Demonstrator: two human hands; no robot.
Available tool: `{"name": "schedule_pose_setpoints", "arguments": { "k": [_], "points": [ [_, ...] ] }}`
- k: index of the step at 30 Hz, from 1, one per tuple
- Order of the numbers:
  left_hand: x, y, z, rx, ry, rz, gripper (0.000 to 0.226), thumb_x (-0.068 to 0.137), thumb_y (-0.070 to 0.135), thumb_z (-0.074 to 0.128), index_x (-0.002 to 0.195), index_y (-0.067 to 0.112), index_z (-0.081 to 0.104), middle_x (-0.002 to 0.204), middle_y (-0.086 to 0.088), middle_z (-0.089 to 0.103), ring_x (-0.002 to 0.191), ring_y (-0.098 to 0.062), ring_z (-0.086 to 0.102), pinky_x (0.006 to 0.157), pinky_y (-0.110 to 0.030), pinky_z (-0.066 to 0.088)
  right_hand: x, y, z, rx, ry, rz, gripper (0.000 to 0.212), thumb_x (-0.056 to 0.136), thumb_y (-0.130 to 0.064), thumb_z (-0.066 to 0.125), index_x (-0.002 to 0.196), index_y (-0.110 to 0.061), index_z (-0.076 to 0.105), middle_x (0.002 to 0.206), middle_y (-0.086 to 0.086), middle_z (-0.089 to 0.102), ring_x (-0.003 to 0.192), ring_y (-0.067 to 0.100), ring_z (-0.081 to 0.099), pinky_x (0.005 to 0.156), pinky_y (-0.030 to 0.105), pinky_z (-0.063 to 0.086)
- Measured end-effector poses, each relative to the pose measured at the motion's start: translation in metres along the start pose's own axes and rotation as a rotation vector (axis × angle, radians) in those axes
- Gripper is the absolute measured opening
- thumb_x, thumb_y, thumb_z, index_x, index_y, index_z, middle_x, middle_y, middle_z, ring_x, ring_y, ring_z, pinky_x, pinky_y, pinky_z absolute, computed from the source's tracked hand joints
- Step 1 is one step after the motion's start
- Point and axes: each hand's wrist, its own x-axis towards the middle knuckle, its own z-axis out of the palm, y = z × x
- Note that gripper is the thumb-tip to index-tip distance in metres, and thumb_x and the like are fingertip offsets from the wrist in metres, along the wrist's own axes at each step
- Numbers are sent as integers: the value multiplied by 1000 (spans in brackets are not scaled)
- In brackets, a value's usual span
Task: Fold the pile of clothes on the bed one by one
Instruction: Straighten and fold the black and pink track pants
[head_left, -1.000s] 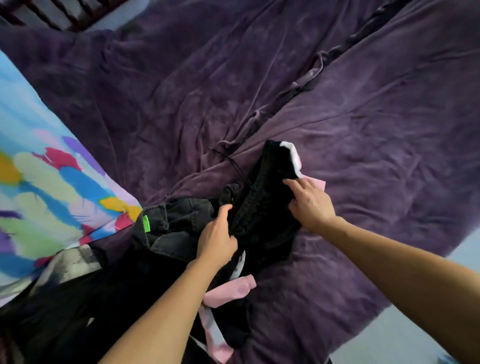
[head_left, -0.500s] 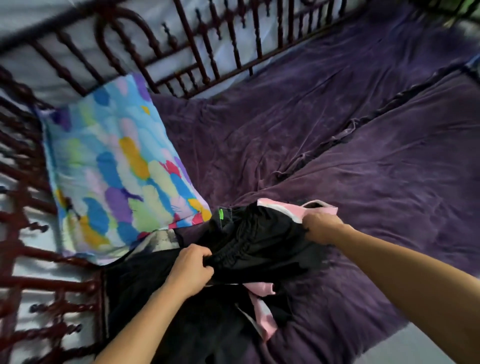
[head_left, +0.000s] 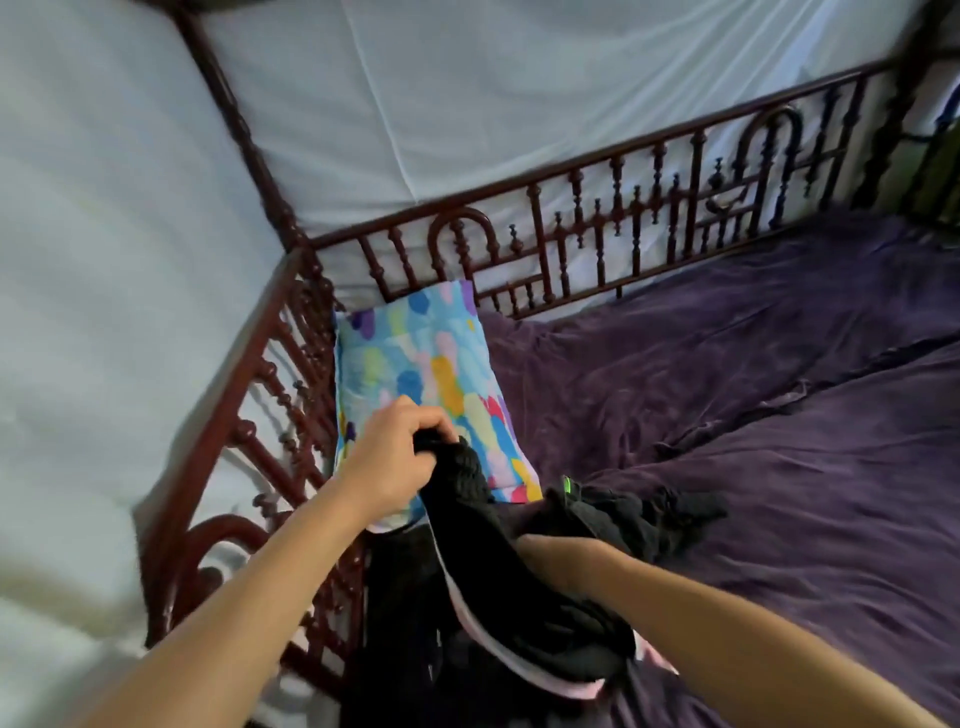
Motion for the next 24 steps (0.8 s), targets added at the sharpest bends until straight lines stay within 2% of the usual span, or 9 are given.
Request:
{"name": "schedule_pose_setpoints", "arguments": {
  "k": [3,5,8,10,13,16,20,22,24],
  "points": [
    [0,-3,-35,-40,194,-14,40,67,-18,48,69,21,54,75,8,57,78,0,54,67,-26,38,-11,-9,20,114,37,-41,27,93,-15,53,116,-6,61,92,0,55,87,15,60,63,21,42],
    [1,-12,-50,-36,320,-48,35,67,-17,47,76,16,54,76,4,59,77,-10,57,67,-29,44,-19,-14,12,307,147,-121,10,86,-2,61,89,-7,68,70,-10,62,62,1,56,55,16,43],
    [4,-26,-65,-7,447,-106,38,69,-14,48,89,17,57,88,0,65,86,-16,59,68,-21,41,-39,-14,-31,437,373,-173,7,74,1,71,78,-4,70,67,1,58,65,14,54,61,27,42],
    [8,-28,-71,-16,494,-111,39,69,-13,50,93,16,61,93,-2,68,91,-18,61,74,-26,43,-62,-16,-66,518,423,-254,12,72,2,74,77,-8,69,69,5,57,66,17,53,61,31,42],
    [21,-14,-79,-35,557,-78,36,69,-12,51,89,14,65,90,-1,68,92,-21,63,82,-32,49,-94,-19,-99,732,326,-305,19,73,-1,76,91,-2,70,78,11,64,69,23,60,64,30,50],
    [39,15,-88,-65,621,-5,35,69,-13,51,84,16,65,83,2,66,86,-19,62,77,-27,46,-117,-25,-101,895,159,-266,39,72,-4,74,110,-2,66,94,16,68,77,26,65,71,32,55],
    [59,53,-87,-113,625,111,34,69,-14,48,82,12,65,83,0,66,82,-22,63,73,-28,47,-138,-26,-91,1023,-97,-106,39,56,-33,83,87,-10,74,85,8,70,69,19,65,70,28,52],
    [65,66,-84,-92,646,153,34,68,-14,48,82,11,66,83,-1,67,84,-22,63,75,-27,45,-149,-27,-94,993,-85,-86,42,50,-34,85,83,-10,73,81,7,70,66,18,65,68,27,52],
    [71,71,-85,-81,660,161,32,69,-13,50,83,10,67,85,-4,69,84,-25,64,77,-31,50,-164,-32,-103,955,30,-120,48,50,-25,84,93,-6,70,83,11,70,67,22,67,69,30,55]
  ]
}}
